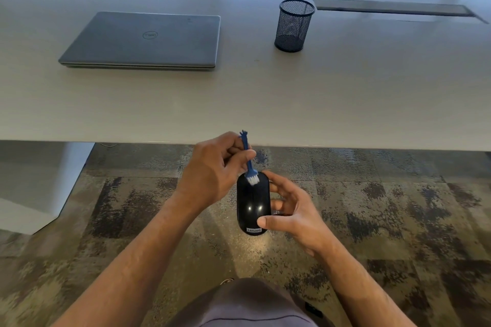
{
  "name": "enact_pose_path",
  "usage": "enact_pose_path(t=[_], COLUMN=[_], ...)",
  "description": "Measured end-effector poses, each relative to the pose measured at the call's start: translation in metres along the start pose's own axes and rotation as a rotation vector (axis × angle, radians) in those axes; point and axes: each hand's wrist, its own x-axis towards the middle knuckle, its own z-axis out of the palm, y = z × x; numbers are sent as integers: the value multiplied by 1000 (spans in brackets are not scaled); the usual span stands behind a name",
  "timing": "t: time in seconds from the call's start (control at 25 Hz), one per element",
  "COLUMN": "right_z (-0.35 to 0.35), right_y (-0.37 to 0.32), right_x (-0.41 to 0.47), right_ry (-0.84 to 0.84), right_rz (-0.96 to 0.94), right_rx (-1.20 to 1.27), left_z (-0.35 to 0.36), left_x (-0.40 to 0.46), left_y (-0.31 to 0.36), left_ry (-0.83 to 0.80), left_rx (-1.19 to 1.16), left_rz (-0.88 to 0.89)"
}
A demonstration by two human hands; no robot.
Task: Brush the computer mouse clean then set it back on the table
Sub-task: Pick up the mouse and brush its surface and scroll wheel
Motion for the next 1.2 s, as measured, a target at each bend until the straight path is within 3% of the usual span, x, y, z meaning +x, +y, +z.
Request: enact_pose_path(t=[0.12, 0.36, 0.76, 0.96, 1.2], right_z=[0, 0, 0, -1, -5], right_y=[1, 2, 2, -1, -7], right_x=[0, 2, -2, 1, 4], right_ry=[-9, -7, -21, 36, 55], right_rz=[-2, -8, 1, 7, 3], right_rx=[6, 22, 56, 130, 192], left_z=[-11, -15, -16, -18, -27], left_x=[4, -1, -8, -31, -51], left_y=[-5, -5, -17, -14, -27], left_ry=[66, 37, 160, 54, -214], left_rx=[101, -270, -279, -410, -503], left_rz=[19, -118, -121, -43, 79])
